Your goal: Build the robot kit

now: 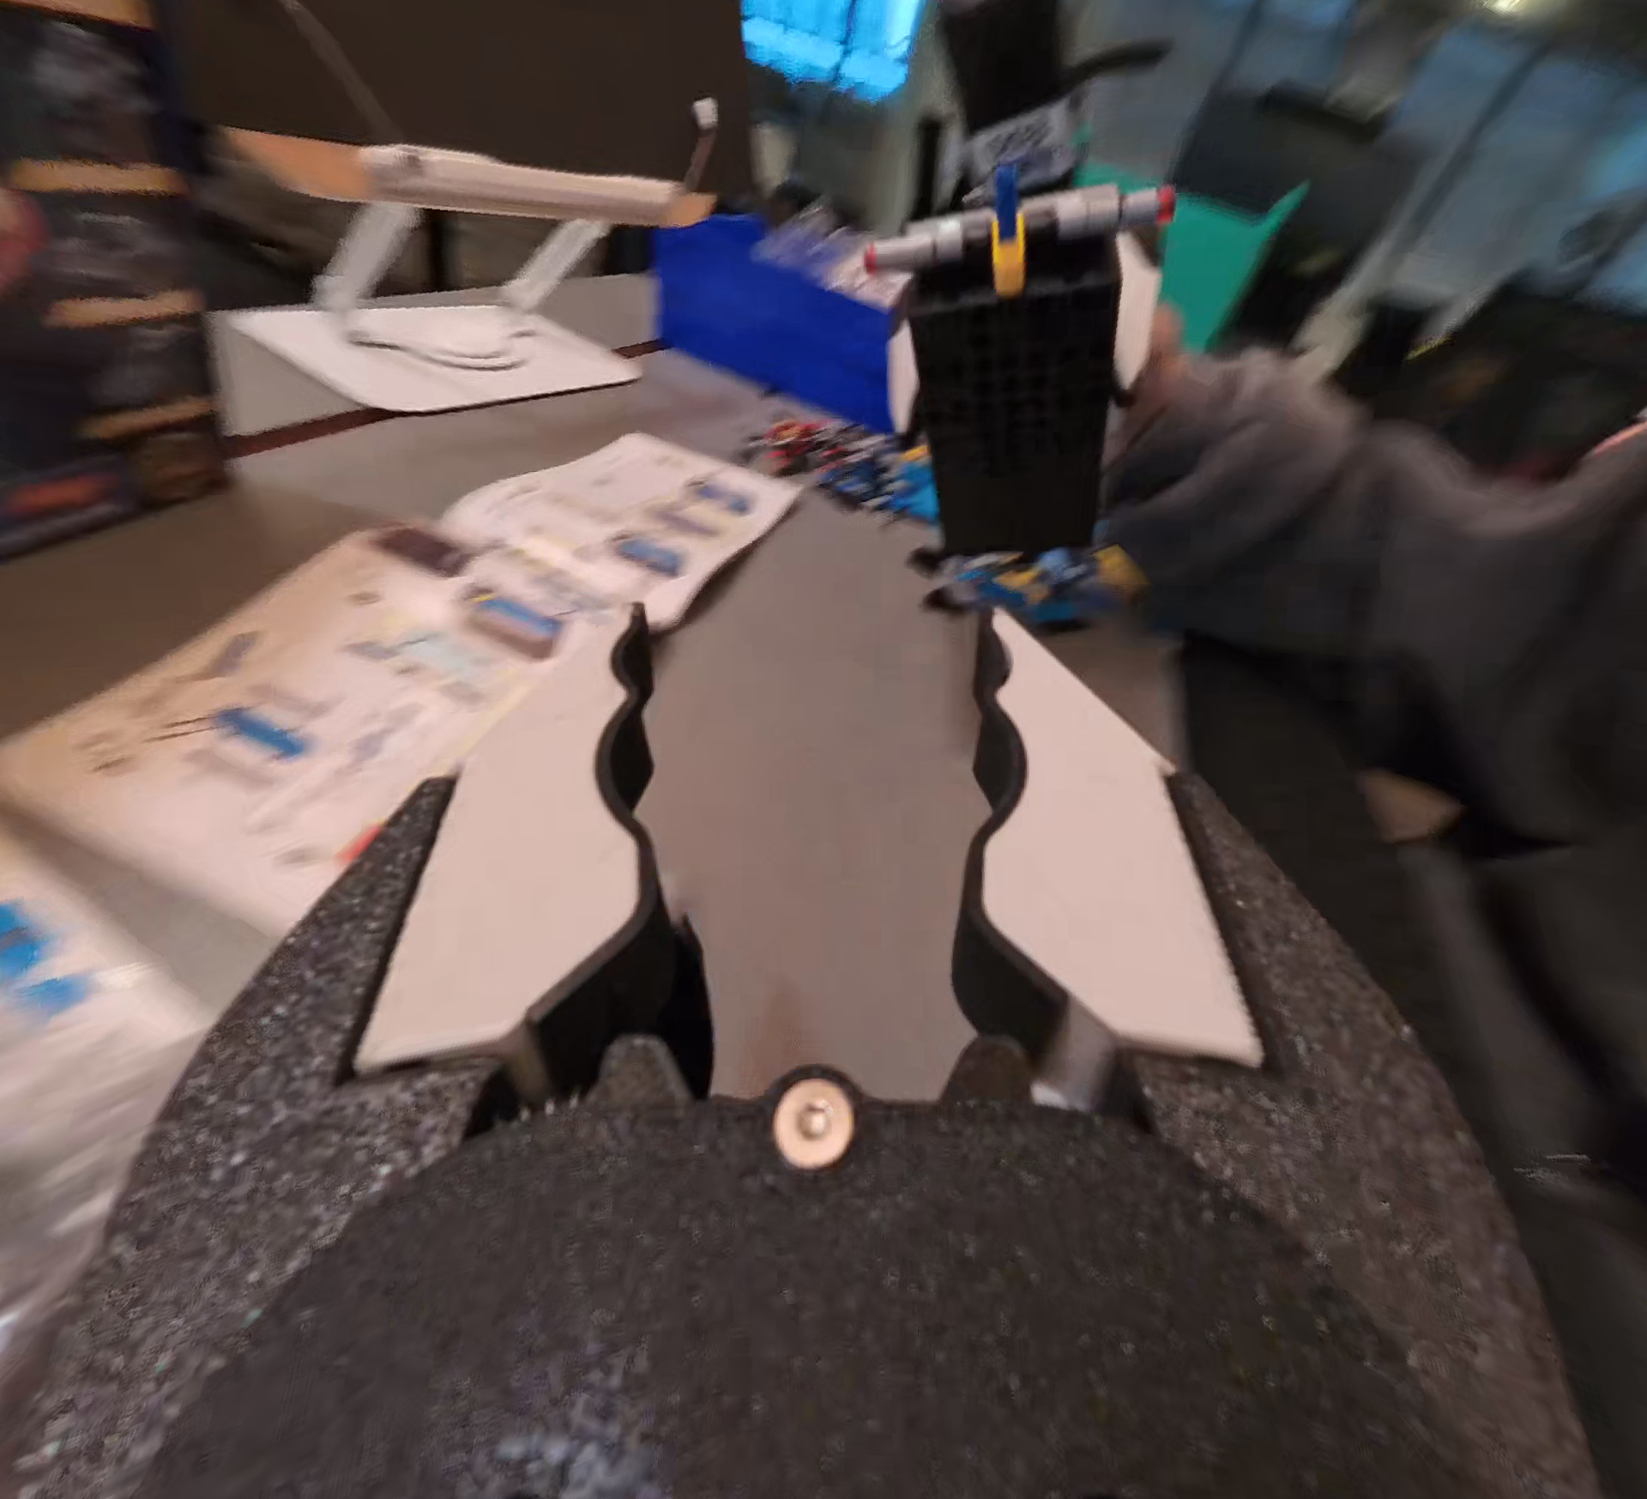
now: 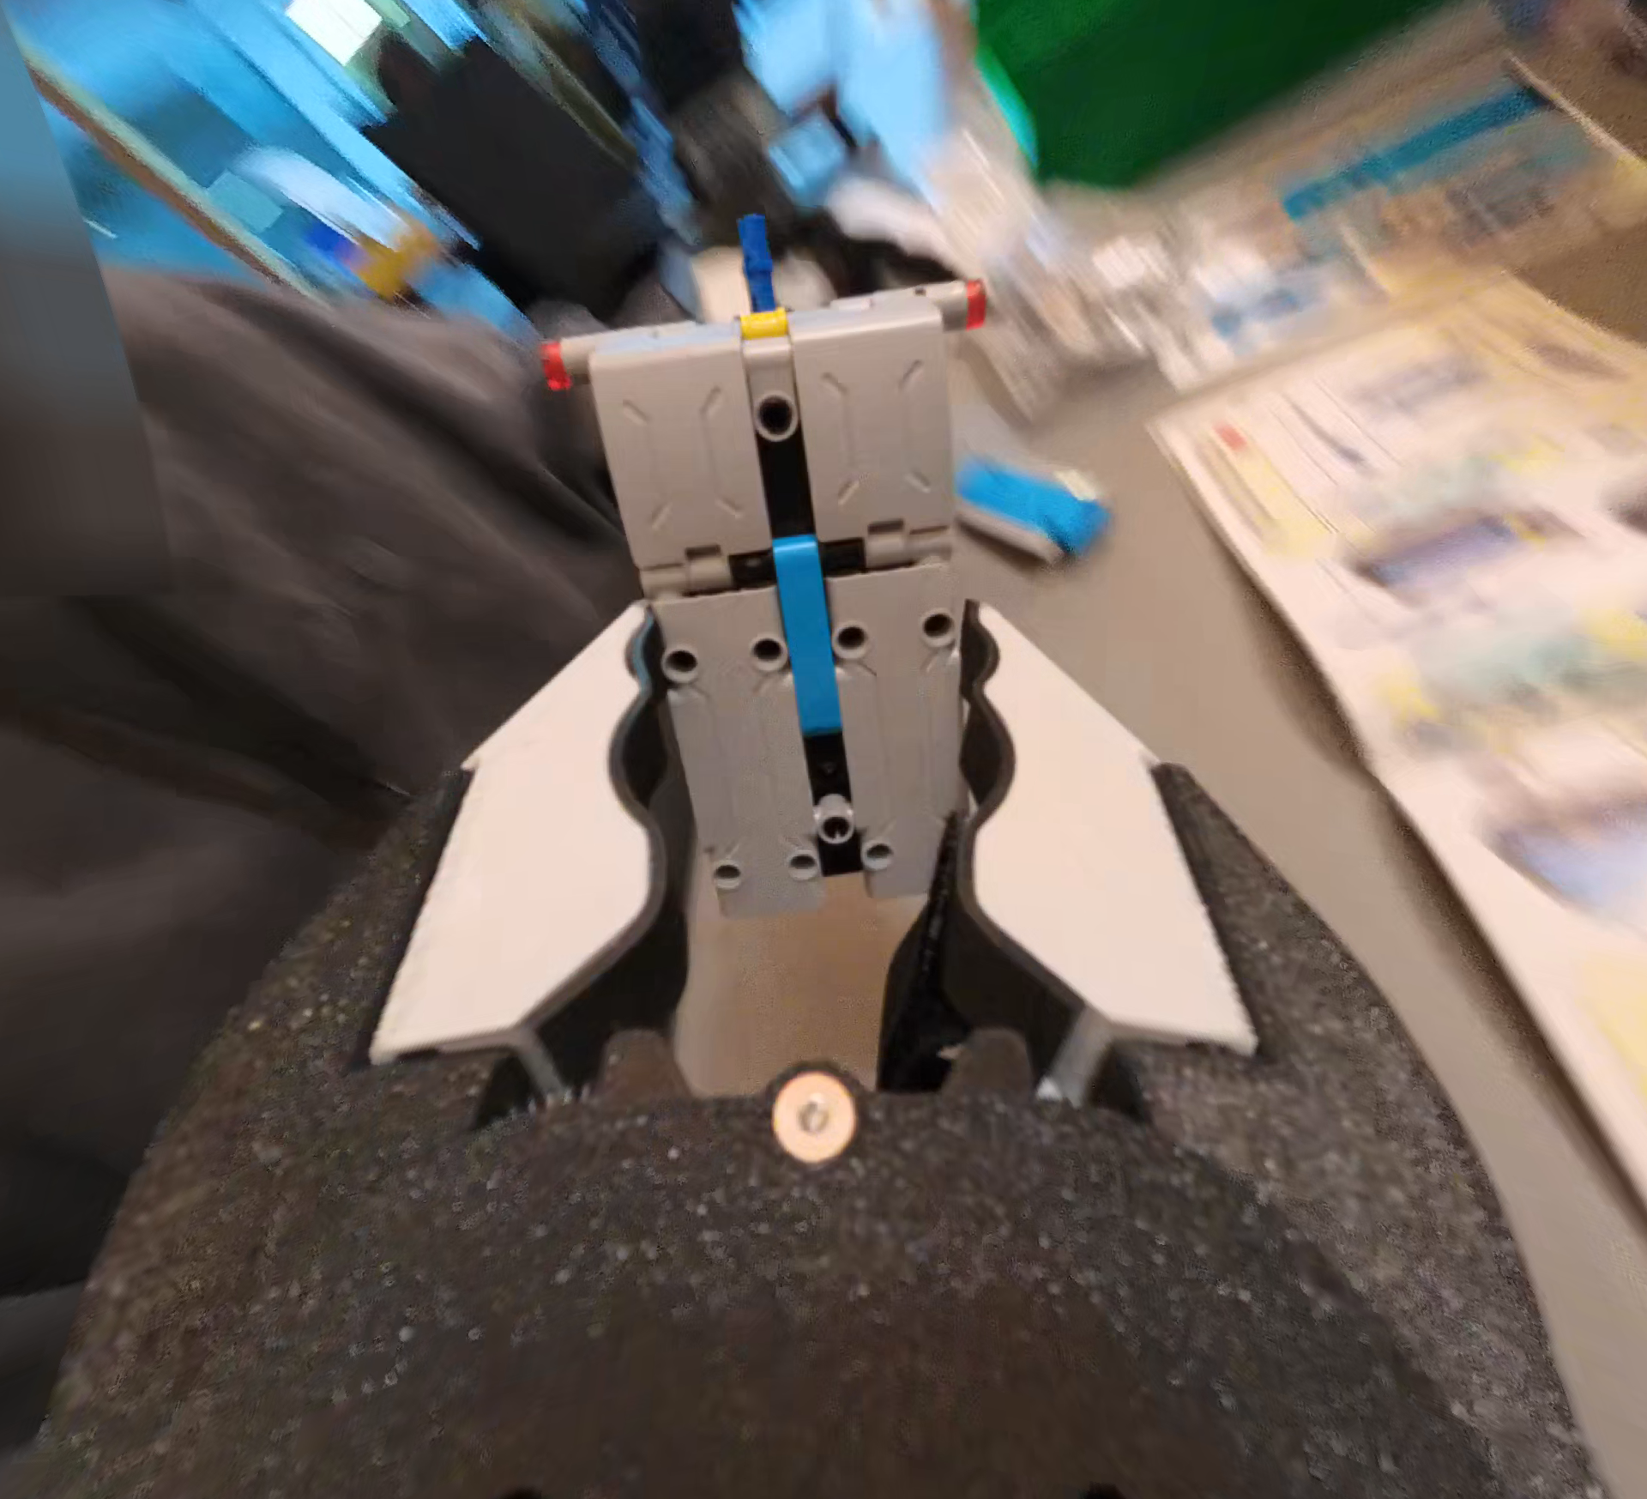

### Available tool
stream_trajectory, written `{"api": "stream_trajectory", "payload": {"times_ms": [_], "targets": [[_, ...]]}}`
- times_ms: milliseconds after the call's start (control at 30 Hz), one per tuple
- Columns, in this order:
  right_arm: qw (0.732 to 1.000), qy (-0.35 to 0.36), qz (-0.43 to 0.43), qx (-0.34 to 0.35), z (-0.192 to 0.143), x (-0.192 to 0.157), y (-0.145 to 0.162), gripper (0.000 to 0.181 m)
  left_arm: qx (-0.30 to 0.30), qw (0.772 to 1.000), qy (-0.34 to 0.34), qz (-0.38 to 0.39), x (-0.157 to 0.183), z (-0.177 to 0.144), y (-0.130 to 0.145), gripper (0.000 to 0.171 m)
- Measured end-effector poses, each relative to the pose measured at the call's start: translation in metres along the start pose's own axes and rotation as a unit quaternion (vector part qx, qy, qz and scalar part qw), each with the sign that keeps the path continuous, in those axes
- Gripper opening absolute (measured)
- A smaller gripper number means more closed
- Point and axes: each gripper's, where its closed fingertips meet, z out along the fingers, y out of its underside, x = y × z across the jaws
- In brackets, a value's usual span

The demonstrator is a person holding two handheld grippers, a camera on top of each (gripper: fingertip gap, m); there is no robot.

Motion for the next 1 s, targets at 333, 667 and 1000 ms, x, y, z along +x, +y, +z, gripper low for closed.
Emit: {"api": "stream_trajectory", "payload": {"times_ms": [333,667,1000], "targets": [[0.865,-0.442,0.147,0.184,0.037,-0.096,-0.029,0.064,0.089,0.911,0.346,-0.207,0.084,0.022,-0.068,0.092],[0.833,-0.487,0.211,0.157,0.067,-0.1,-0.016,0.066,0.072,0.889,0.414,-0.181,0.114,0.007,-0.048,0.036],[0.958,-0.065,0.162,0.226,0.051,0.024,-0.014,0.059,0.018,0.976,0.153,-0.153,-0.004,-0.013,-0.03,0.034]]}}
